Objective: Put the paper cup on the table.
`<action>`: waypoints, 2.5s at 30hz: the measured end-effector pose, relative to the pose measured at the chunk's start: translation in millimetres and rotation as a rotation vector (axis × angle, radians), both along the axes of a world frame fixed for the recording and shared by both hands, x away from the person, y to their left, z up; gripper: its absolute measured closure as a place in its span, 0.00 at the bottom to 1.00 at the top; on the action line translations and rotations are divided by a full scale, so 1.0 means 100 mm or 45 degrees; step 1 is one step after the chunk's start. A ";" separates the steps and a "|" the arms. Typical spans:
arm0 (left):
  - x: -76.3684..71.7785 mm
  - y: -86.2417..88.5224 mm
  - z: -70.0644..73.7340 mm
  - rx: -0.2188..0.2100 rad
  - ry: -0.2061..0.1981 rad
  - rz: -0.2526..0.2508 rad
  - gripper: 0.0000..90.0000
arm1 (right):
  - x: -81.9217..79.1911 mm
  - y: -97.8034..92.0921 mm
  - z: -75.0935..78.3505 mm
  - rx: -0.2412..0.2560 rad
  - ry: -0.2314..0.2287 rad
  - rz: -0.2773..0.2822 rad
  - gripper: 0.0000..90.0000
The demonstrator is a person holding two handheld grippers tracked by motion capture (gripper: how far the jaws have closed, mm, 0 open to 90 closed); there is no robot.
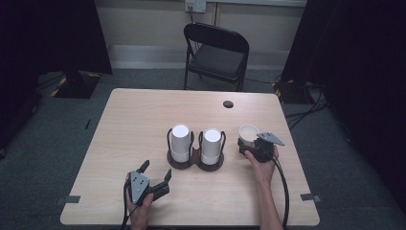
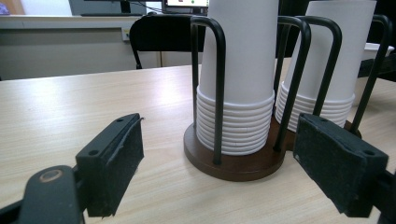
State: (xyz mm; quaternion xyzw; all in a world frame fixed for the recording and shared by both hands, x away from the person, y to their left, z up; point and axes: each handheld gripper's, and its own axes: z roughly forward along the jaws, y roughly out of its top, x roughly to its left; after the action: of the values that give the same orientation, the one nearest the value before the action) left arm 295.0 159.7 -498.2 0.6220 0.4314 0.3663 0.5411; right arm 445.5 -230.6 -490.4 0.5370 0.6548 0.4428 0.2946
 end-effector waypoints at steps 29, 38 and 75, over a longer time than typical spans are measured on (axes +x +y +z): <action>0.01 0.01 0.00 -0.014 0.014 0.013 0.18 | -0.51 0.09 0.19 -0.009 -0.109 -0.027 0.15; 0.00 0.01 0.00 -0.005 0.011 0.019 0.18 | -0.72 0.12 0.23 -0.002 -0.155 -0.063 0.15; 0.00 0.00 0.00 -0.012 0.013 0.064 0.18 | -1.37 0.35 -0.04 0.009 -0.263 -0.035 0.14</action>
State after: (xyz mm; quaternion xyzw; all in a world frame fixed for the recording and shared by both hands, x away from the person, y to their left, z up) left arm 295.3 159.5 -498.1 0.6102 0.4513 0.3745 0.5326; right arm 308.7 -195.8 -494.5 0.4985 0.6118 0.4941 0.3647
